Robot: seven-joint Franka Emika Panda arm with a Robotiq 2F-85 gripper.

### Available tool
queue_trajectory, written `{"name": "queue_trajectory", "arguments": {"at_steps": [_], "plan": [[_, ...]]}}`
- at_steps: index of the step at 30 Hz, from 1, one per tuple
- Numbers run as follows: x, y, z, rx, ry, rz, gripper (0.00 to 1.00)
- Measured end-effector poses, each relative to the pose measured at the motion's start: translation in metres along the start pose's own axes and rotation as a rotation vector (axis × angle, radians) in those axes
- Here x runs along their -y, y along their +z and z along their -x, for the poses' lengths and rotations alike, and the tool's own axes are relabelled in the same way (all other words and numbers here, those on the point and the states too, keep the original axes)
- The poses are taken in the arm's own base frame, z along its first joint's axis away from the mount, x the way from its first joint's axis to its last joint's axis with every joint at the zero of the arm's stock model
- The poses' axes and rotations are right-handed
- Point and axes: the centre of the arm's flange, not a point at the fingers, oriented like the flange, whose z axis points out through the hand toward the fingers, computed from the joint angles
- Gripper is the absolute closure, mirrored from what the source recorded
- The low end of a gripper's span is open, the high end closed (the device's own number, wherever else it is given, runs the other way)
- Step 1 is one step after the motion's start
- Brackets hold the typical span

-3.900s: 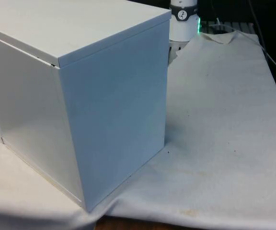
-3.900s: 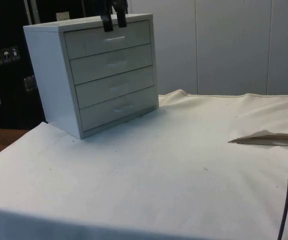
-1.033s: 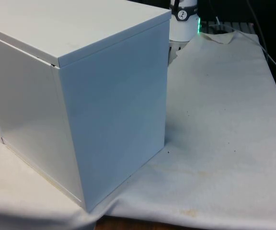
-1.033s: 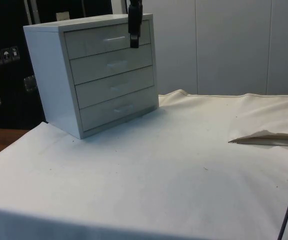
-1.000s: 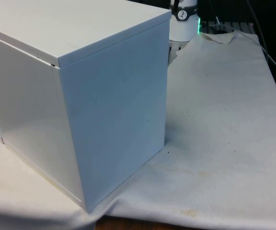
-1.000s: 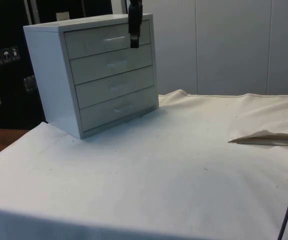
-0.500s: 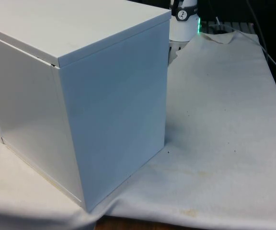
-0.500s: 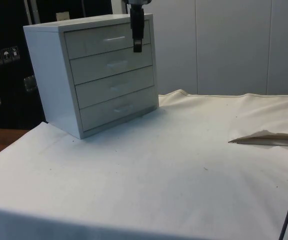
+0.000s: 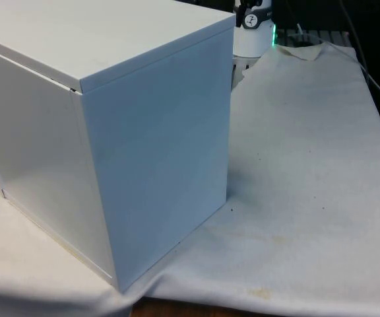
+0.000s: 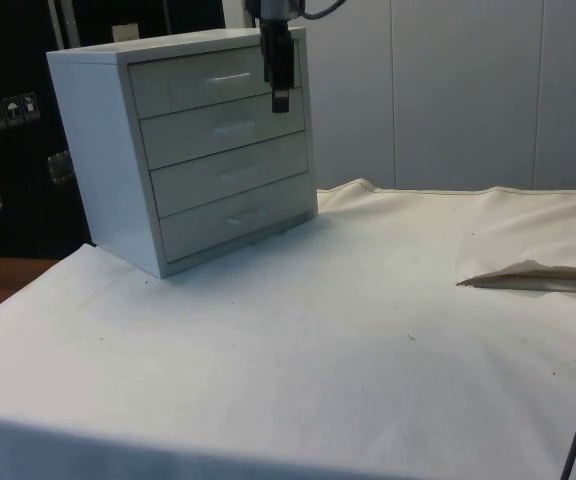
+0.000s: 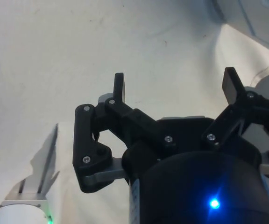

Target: Open the drawer, then close it.

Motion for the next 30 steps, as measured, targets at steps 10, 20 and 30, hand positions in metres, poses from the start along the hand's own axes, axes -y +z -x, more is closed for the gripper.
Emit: {"name": "queue_trajectory", "arguments": {"at_steps": [10, 20, 30], "plan": [[-0.0001, 0.0007, -0.0003, -0.004, -0.052, 0.054, 0.00], [-0.0005, 0.0004, -0.0014, -0.013, -0.096, 0.107, 0.00], [-0.0010, -0.0009, -0.0031, -0.027, -0.138, 0.163, 0.00]]}}
